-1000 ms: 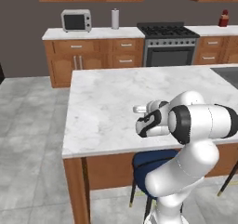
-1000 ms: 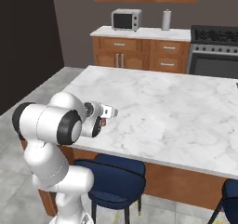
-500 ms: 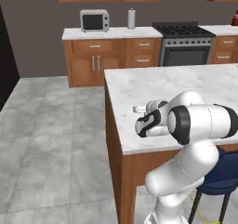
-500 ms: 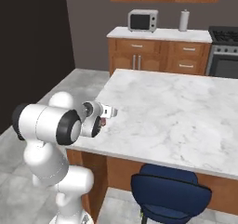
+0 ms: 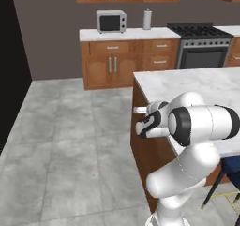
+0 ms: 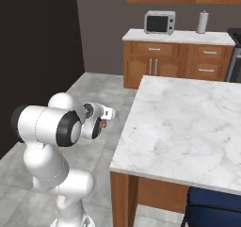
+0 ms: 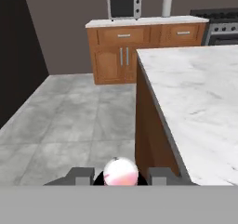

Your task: Place the large bottle from the dining counter next to the other large bottle outside the sink, and place the small bottle from the dining counter next to the other small bottle inside the sink.

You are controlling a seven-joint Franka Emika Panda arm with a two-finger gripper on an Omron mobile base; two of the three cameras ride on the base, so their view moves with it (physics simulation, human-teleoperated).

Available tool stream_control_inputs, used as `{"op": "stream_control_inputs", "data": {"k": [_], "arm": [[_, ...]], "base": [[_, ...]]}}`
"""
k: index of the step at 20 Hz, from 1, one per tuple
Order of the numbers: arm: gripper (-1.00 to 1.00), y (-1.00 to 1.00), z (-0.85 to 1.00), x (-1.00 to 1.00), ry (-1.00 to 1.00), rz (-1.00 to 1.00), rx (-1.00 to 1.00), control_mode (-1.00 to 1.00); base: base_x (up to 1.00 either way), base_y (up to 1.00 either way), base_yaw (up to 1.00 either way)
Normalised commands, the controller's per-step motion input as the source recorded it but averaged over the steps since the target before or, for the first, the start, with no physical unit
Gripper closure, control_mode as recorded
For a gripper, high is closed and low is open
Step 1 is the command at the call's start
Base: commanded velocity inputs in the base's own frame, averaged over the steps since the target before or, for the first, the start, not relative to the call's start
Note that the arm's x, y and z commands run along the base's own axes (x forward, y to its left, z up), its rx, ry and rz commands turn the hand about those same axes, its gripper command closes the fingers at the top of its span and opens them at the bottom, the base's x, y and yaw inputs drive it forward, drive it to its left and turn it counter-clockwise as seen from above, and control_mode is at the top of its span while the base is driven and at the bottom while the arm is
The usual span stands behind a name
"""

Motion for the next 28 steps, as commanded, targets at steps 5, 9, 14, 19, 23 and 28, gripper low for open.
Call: {"op": "stream_control_inputs", "data": {"k": [5,9,14,19,23,28], "arm": [[1.00,0.00,0.00,0.00,0.00,0.00,0.00,1.00],[1.00,0.00,0.00,0.00,0.00,0.00,0.00,1.00],[1.00,0.00,0.00,0.00,0.00,0.00,0.00,1.00],[1.00,0.00,0.00,0.00,0.00,0.00,0.00,1.00],[1.00,0.00,0.00,0.00,0.00,0.00,0.00,1.00],[1.00,0.00,0.00,0.00,0.00,0.00,0.00,1.00]], "base": [[0.56,0.73,-0.06],[0.56,0.70,-0.06],[0.69,0.63,-0.07],[0.68,0.72,-0.11],[0.04,1.00,-0.02],[0.11,0.99,0.00]]}}
